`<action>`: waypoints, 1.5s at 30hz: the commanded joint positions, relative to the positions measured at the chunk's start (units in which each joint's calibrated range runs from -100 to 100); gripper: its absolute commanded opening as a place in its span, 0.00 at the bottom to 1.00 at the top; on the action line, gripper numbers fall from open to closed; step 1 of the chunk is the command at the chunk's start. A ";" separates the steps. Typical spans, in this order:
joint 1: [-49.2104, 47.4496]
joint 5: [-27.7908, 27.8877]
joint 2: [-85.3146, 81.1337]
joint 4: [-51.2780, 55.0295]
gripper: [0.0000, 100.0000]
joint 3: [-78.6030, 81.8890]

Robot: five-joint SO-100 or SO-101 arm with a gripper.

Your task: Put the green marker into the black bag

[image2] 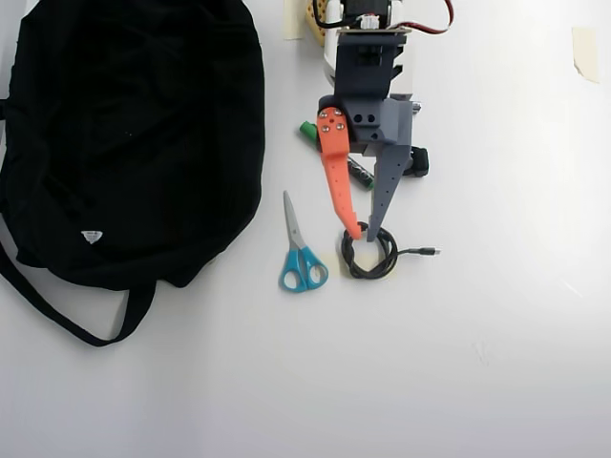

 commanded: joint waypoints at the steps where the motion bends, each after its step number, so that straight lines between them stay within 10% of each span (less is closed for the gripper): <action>1: 0.08 0.33 -1.36 -0.70 0.02 -1.83; 15: -1.34 -0.24 -1.53 -0.45 0.02 -1.74; 27: -1.49 -0.29 -1.70 44.00 0.02 -8.66; 45: -1.57 -0.24 -1.70 74.75 0.02 -16.57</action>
